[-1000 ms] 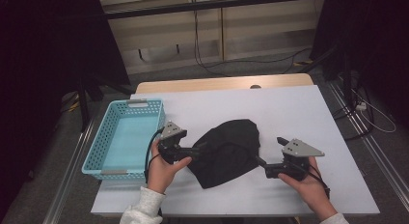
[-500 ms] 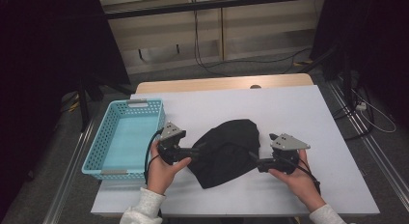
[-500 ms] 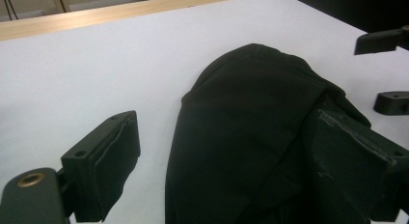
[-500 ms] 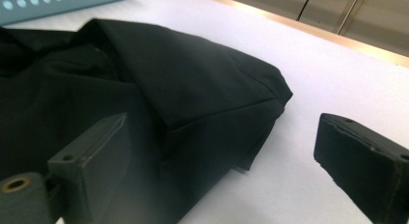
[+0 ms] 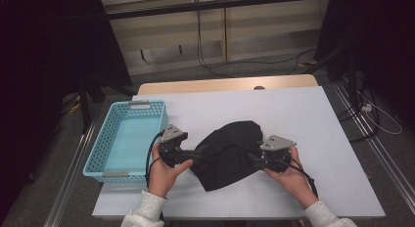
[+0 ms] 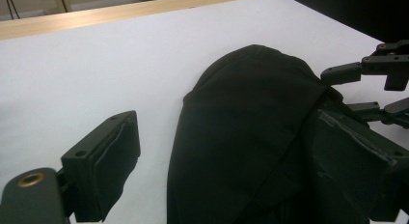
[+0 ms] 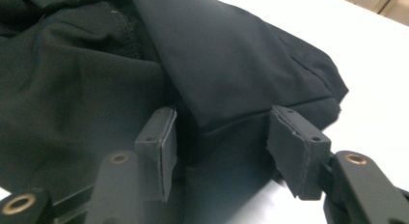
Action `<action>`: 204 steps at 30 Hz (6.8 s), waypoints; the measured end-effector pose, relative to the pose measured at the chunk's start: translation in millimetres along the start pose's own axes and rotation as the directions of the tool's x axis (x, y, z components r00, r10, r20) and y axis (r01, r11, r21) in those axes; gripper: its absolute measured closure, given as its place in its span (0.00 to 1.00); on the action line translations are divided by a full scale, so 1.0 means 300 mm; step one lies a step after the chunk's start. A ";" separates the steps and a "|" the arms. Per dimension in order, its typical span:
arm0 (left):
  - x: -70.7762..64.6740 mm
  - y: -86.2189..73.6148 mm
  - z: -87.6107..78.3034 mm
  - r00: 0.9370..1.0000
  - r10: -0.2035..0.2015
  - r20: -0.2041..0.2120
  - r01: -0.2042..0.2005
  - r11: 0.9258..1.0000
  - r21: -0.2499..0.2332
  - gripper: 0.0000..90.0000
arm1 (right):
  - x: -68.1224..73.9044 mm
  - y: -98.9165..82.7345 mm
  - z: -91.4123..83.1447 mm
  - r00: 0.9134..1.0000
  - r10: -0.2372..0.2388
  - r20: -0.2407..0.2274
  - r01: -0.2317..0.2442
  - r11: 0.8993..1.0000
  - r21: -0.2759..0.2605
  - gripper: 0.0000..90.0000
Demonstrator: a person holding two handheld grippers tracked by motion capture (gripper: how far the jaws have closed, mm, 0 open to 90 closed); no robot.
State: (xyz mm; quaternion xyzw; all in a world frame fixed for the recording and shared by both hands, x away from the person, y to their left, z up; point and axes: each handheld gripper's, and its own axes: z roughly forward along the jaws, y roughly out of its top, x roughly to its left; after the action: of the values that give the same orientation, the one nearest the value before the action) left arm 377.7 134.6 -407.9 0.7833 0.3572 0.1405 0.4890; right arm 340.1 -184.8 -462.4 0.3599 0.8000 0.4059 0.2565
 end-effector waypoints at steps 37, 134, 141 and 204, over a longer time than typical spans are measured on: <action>-0.075 -0.091 0.086 0.996 0.054 0.071 -0.062 0.991 0.119 0.08 | -0.200 -0.072 -0.217 0.971 0.210 0.115 -0.191 0.969 -0.154 0.98; 0.015 0.027 -0.060 0.991 -0.129 0.047 0.122 0.984 0.128 0.97 | -0.209 -0.034 -0.283 0.965 0.236 0.112 -0.211 0.957 -0.200 0.98; 0.019 0.038 -0.072 0.989 -0.137 0.049 0.130 0.983 0.126 0.97 | -0.203 -0.022 -0.282 0.967 0.233 0.105 -0.208 0.957 -0.202 0.98; 0.073 0.100 0.176 0.993 -0.103 -0.062 0.108 0.992 0.073 0.20 | -0.245 0.001 -0.116 0.958 0.216 0.189 -0.212 0.976 -0.042 0.26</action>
State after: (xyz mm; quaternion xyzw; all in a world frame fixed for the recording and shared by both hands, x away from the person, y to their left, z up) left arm 436.0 106.7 -410.2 0.7769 0.4172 0.1234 0.4551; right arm 360.5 -258.6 -434.7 0.4791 0.7234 0.4031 0.2910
